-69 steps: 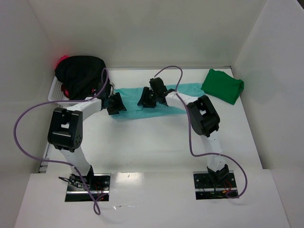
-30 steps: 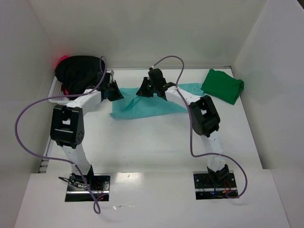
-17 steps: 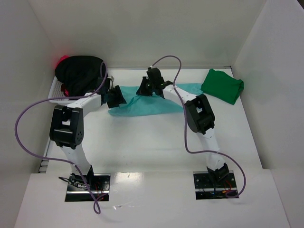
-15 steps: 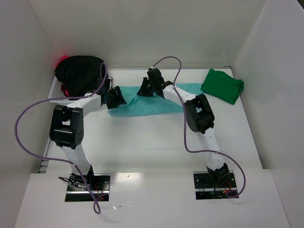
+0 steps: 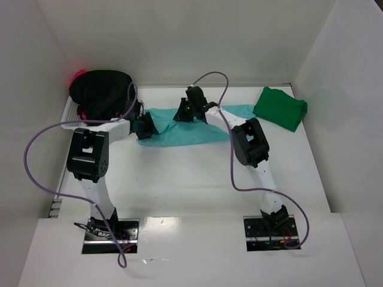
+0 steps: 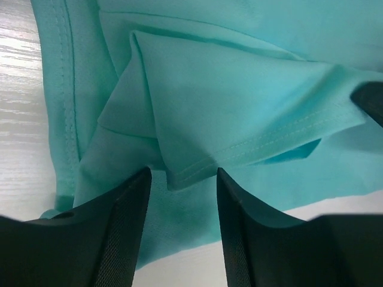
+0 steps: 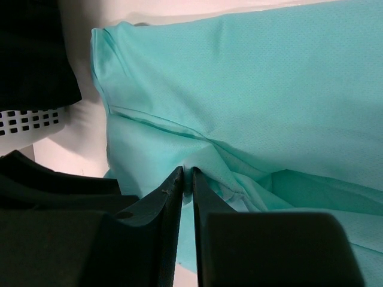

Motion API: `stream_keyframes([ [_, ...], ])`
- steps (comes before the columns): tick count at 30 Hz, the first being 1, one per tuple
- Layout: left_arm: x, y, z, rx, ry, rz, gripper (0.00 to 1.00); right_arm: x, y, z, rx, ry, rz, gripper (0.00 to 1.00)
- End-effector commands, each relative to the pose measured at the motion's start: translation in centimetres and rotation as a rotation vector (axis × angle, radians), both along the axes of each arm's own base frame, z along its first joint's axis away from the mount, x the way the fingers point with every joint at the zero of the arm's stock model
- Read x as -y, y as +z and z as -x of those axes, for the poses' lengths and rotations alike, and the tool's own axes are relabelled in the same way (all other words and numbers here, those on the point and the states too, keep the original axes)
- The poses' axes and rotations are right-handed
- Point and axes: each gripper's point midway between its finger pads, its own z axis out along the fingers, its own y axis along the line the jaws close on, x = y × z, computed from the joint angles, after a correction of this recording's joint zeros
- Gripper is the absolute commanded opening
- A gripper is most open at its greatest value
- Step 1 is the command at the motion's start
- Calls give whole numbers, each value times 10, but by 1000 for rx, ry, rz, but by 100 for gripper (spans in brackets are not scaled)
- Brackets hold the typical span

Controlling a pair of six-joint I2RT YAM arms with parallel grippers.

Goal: Fold and stack the t-shirts
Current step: Fold the other side of the tshirt into a rectangle

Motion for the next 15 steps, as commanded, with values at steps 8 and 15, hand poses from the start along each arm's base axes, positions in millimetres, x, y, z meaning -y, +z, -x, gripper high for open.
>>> stream_keyframes([
  [8, -5, 1, -11, 28, 45, 1, 8, 3, 12, -16, 40, -6, -12, 16],
  [15, -2, 38, -34, 115, 45, 14, 0, 8, 10, -18, 33, -10, -14, 16],
])
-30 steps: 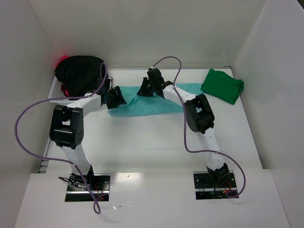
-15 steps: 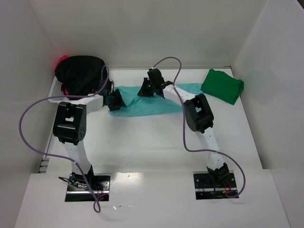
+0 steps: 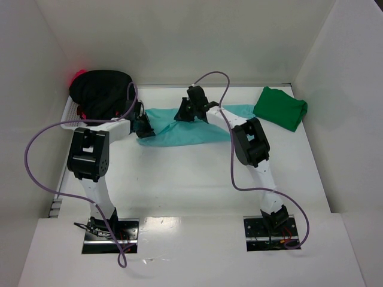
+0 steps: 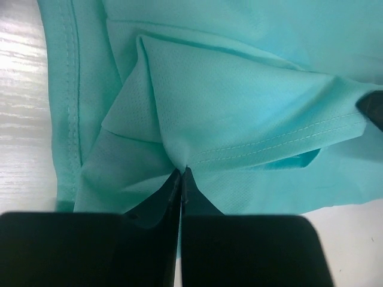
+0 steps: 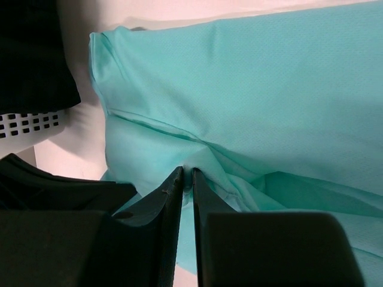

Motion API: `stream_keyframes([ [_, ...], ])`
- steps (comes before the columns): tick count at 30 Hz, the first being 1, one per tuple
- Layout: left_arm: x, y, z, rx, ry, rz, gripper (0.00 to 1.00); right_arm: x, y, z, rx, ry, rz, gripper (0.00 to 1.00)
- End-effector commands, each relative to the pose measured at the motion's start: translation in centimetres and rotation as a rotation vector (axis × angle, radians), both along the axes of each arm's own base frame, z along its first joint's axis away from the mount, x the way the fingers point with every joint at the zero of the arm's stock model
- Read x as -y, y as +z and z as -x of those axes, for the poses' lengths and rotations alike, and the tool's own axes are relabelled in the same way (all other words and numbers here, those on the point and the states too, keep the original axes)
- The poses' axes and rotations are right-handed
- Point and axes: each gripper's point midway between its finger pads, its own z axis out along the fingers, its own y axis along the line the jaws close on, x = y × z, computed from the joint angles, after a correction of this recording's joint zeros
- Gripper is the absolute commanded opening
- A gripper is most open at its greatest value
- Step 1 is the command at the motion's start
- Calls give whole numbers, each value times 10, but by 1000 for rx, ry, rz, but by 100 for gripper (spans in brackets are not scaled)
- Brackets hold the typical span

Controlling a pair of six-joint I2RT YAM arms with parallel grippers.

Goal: Fold and stack the t-shirts
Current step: Fold the other side of the tshirt into a rectangle

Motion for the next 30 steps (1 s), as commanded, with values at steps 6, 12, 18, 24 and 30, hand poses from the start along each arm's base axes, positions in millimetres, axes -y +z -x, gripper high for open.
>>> stream_keyframes([
  [6, 1, 64, -49, 171, 11, 30, 0, 8, 5, -18, 30, -8, -13, 17],
  [12, -4, 85, -72, 224, 24, 57, 0, 4, 7, -16, 33, 10, -31, 24],
  [18, -18, 79, -91, 223, 58, 62, 0, 9, 10, -11, 45, 5, -28, 31],
  [24, -11, 62, -95, 197, 30, 90, 25, 19, 27, -12, 97, -36, -14, 58],
  [30, -18, 71, -107, 250, 35, 70, 56, 25, 64, -6, 182, -58, -59, 64],
])
